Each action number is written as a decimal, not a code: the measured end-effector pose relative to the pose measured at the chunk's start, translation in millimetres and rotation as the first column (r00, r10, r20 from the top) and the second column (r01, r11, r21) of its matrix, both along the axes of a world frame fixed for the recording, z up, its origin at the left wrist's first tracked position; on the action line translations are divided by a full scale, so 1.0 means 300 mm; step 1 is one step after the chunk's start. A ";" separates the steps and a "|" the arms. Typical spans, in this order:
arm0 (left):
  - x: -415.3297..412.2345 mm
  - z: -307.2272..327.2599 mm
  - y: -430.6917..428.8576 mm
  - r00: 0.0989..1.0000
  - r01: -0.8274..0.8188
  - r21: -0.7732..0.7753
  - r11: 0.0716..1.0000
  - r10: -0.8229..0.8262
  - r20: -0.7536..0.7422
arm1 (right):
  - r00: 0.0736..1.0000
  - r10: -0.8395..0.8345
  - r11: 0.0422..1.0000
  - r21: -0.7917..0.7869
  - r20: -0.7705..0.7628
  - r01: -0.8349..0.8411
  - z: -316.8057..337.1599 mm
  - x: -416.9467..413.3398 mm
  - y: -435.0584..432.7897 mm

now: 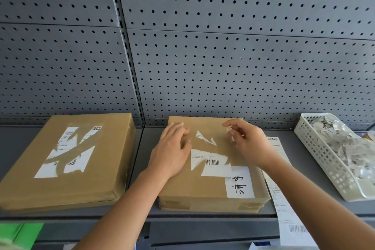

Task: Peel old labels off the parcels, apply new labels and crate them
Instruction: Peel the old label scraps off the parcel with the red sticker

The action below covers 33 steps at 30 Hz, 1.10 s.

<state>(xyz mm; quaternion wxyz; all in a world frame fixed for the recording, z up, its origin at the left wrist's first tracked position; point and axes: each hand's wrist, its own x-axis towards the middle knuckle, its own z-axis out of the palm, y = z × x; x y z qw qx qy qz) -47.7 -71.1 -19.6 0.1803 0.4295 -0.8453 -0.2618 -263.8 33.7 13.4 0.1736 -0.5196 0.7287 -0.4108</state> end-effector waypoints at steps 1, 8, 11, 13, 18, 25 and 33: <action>0.000 0.000 0.000 1.000 0.001 0.000 1.000 -0.001 -0.002 | 1.000 0.014 1.000 0.019 0.012 -0.014 0.002 -0.002 -0.001; -0.003 0.004 0.001 1.000 0.004 -0.005 1.000 -0.004 0.002 | 1.000 0.012 0.987 0.159 -0.016 -0.009 0.013 0.034 -0.031; -0.003 0.003 0.000 1.000 0.001 -0.006 1.000 -0.001 0.005 | 0.997 0.061 0.985 0.163 -0.050 -0.052 0.014 0.043 -0.047; -0.004 0.002 0.000 1.000 0.000 -0.005 1.000 0.000 0.004 | 0.990 0.083 0.985 0.162 -0.113 -0.064 0.008 0.050 -0.063; -0.005 0.002 -0.001 1.000 -0.003 -0.010 1.000 0.003 0.003 | 0.971 0.120 0.982 0.167 -0.207 -0.086 0.000 0.070 -0.108; -0.004 0.007 0.001 1.000 -0.004 0.000 1.000 0.004 0.001 | 0.944 0.212 0.962 0.226 -0.251 -0.156 0.016 0.032 -0.082; -0.002 0.007 0.000 1.000 -0.003 0.001 1.000 0.003 0.009 | 0.903 0.303 0.933 0.288 -0.305 -0.216 0.028 -0.007 -0.089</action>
